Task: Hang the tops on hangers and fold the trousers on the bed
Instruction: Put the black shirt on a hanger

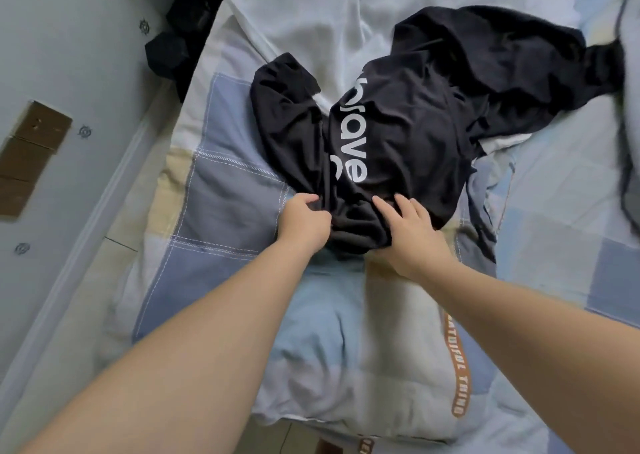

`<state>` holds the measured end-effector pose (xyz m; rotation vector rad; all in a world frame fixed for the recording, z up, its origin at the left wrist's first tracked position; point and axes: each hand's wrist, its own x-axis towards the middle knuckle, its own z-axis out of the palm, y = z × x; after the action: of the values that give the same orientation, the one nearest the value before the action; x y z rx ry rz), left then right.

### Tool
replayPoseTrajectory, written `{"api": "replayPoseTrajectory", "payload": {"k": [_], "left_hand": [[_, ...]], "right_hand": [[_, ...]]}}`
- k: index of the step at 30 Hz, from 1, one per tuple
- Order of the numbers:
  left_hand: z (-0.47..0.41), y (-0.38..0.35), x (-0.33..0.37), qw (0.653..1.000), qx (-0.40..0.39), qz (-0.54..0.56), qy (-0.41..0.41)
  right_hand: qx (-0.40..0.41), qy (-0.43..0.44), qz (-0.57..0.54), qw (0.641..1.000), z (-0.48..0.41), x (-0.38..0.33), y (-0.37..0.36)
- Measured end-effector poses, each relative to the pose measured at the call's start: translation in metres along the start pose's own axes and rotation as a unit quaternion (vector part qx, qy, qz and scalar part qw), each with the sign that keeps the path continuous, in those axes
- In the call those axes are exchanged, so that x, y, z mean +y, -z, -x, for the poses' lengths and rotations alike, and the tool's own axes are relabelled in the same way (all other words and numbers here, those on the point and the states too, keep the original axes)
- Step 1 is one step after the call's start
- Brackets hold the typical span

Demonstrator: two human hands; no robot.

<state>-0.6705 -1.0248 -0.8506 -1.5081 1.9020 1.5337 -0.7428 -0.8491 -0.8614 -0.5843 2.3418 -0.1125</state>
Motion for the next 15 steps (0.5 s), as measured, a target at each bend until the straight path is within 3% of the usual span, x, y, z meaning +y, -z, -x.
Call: {"api": "replayPoseTrajectory", "payload": {"k": [4,7,11,15], "left_hand": [[0.049,0.003,-0.024,0.995,-0.081,-0.065,0.011],[0.097,0.009,-0.038,0.99,-0.12,-0.068,0.033],[0.164,0.01,-0.035,0.997,-0.069,-0.045,0.008],[0.233,0.011,-0.004,0.988,-0.038,-0.087,-0.122]], "right_hand": [[0.067,0.022,-0.076,0.995,0.018,0.0,0.014],[0.06,0.008,-0.219,0.974,0.056,-0.002,0.037],[0.1,0.018,-0.376,0.921,0.134,-0.001,0.081],[0.155,0.028,-0.442,0.883,0.22,0.001,0.144]]}}
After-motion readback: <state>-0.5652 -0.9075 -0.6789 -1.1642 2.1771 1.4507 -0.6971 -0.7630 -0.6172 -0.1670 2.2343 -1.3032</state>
